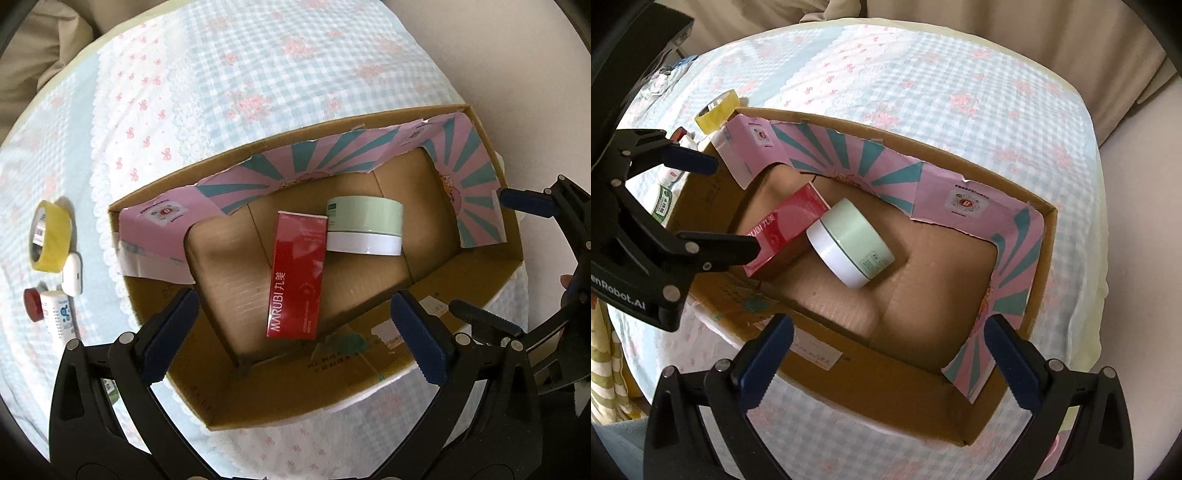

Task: Organize rigid objects
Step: 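Lift both tools away from the box back toward the remaining items, then grasp the yellow tape roll with the left tool while the right tool grasps the white lid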

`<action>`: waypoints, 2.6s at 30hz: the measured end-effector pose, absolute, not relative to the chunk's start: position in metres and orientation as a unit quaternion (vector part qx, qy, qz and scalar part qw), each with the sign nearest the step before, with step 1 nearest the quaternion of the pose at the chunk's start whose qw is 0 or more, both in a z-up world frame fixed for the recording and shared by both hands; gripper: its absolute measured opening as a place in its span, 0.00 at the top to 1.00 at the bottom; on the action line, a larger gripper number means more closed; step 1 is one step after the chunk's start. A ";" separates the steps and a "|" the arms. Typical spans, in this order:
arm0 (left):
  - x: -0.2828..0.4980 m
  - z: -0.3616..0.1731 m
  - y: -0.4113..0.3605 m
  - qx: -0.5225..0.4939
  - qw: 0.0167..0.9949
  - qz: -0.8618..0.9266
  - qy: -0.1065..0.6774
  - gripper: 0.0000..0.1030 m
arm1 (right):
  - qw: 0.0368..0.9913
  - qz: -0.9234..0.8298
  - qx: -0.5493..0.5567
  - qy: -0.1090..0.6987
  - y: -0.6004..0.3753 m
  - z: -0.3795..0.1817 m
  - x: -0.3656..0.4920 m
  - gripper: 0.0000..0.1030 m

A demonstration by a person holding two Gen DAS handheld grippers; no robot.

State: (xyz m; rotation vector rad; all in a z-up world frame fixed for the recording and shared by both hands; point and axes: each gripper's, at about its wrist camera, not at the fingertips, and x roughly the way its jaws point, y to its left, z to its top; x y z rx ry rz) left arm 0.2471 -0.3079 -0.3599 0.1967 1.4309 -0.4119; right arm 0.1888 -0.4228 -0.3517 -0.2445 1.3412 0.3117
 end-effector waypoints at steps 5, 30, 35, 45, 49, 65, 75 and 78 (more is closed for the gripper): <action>0.241 -0.336 -0.301 0.076 0.744 -0.191 0.636 0.00 | 0.770 0.132 -0.102 0.616 -0.424 -0.331 0.178 0.00; 0.144 -0.131 -0.142 0.045 0.845 -0.196 0.496 0.00 | 0.839 0.044 -0.129 0.527 -0.335 -0.146 0.096 0.00; 0.134 -0.113 -0.065 0.062 0.853 -0.188 0.484 0.00 | 0.858 0.012 -0.093 0.505 -0.282 -0.119 0.087 0.00; 0.159 -0.129 0.080 0.104 0.854 -0.171 0.480 0.00 | 0.874 -0.006 -0.031 0.486 -0.159 -0.118 0.086 0.00; 0.180 -0.156 0.113 0.129 0.843 -0.161 0.497 0.00 | 0.863 0.019 -0.006 0.506 -0.109 -0.143 0.091 0.00; 0.314 -0.320 0.092 0.121 0.773 -0.247 0.572 0.00 | 0.834 0.019 -0.011 0.552 -0.015 -0.295 0.132 0.00; 0.376 -0.415 0.044 0.145 0.724 -0.269 0.619 0.00 | 0.797 0.037 -0.024 0.602 0.003 -0.380 0.164 0.00; 0.389 -0.432 0.036 0.149 0.715 -0.273 0.626 0.00 | 0.792 0.047 -0.038 0.608 0.009 -0.396 0.173 0.00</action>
